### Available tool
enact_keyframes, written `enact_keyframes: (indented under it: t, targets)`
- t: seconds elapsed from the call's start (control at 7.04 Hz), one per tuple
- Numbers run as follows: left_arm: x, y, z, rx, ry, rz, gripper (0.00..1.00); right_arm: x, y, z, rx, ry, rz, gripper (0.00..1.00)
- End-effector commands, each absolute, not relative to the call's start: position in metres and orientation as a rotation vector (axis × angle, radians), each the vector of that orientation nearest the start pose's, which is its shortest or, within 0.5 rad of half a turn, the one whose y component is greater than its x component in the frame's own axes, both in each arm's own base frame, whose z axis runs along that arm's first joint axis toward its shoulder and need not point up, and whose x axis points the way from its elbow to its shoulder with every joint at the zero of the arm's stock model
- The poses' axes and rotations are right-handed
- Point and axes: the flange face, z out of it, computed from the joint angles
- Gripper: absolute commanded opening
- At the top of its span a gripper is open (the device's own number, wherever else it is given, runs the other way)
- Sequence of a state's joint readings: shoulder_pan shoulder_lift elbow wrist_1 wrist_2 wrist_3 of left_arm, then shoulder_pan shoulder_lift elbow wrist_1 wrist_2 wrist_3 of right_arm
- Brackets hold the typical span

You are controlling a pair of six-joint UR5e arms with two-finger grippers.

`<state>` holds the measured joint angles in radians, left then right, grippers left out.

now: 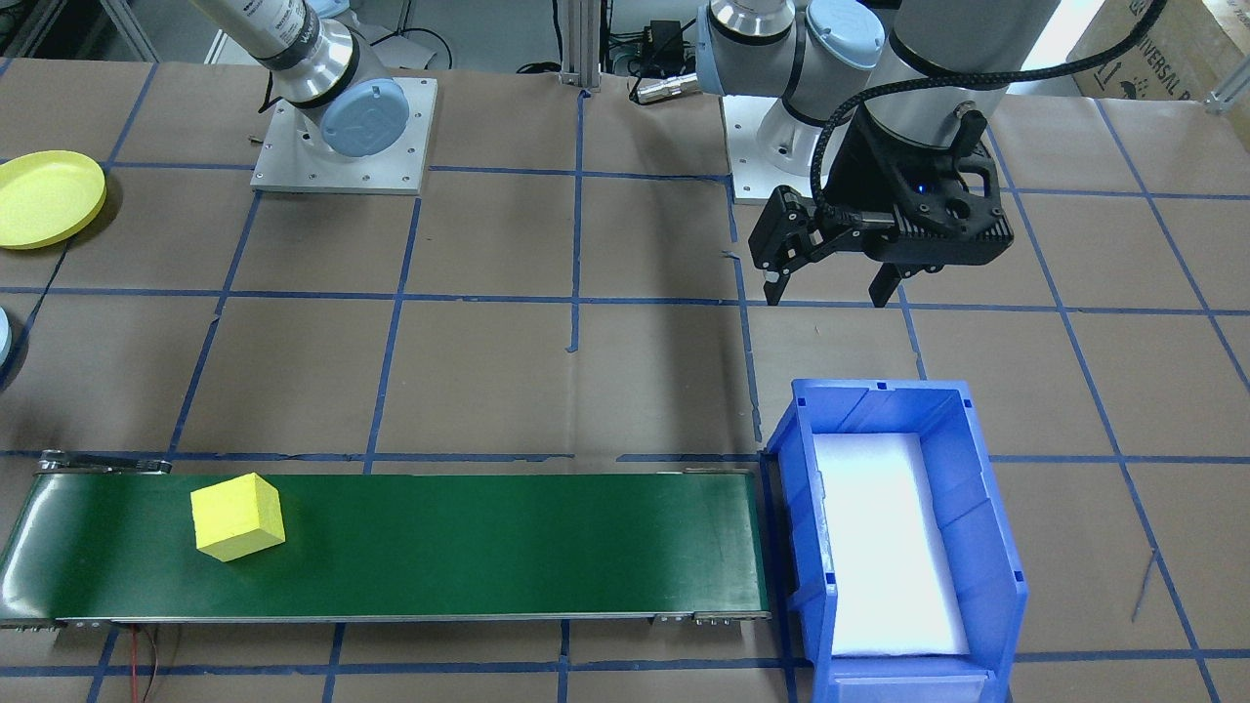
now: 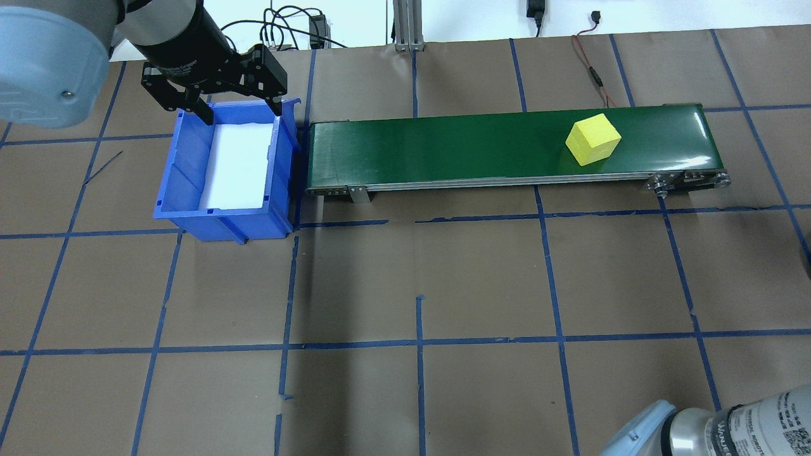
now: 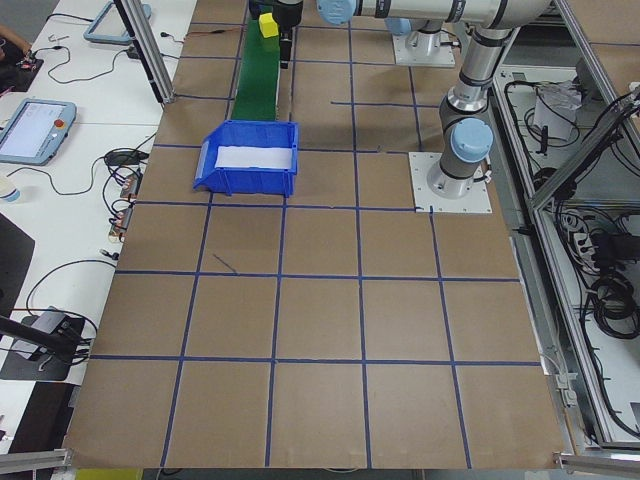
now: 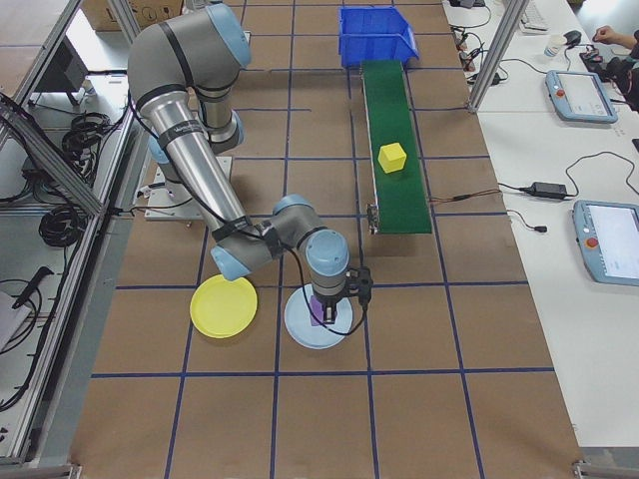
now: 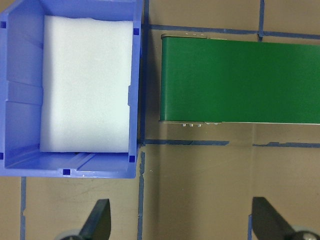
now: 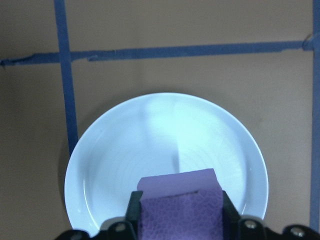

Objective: Move block left to right into plate

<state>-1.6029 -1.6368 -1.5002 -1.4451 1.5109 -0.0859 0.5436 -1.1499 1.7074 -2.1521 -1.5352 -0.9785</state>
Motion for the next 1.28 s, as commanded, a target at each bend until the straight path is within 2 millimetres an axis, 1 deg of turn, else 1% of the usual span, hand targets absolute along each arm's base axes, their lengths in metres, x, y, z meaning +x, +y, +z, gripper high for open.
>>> enact_keyframes:
  t: [0.0, 0.14, 0.28, 0.43, 0.57, 0.71, 0.85, 0.99, 1.14]
  targets:
    - [-0.156, -0.527, 0.503, -0.08, 3.203, -0.203, 1.0, -0.452, -0.42, 0.236, 0.096, 3.112, -0.064, 1.0]
    - [-0.156, -0.527, 0.503, -0.08, 3.203, -0.203, 1.0, -0.453, -0.423, 0.246, 0.093, 3.125, -0.08, 1.0]
    - [-0.157, -0.527, 0.502, -0.077, 3.203, -0.2, 1.0, -0.447, -0.43, 0.259, 0.076, 3.143, -0.101, 1.0]
    - [-0.156, -0.527, 0.502, -0.08, 3.203, -0.201, 1.0, -0.415, -0.475, 0.305, -0.057, 3.189, -0.232, 1.0]
    - [-0.156, -0.527, 0.499, -0.08, 3.203, -0.191, 1.0, -0.377, -0.512, 0.327, -0.118, 3.212, -0.268, 1.0]
    - [-0.156, -0.526, 0.491, -0.08, 3.203, -0.183, 1.0, -0.354, -0.522, 0.334, -0.137, 3.186, -0.255, 1.0]
    - [-0.156, -0.527, 0.49, -0.08, 3.203, -0.198, 1.0, -0.322, -0.545, 0.334, -0.118, 3.164, -0.271, 1.0]
    - [-0.156, -0.527, 0.49, -0.08, 3.203, -0.198, 1.0, -0.284, -0.576, 0.343, -0.043, 3.121, -0.34, 1.0]
    - [-0.156, -0.527, 0.49, -0.08, 3.203, -0.198, 1.0, -0.243, -0.596, 0.334, 0.002, 3.083, -0.312, 1.0]
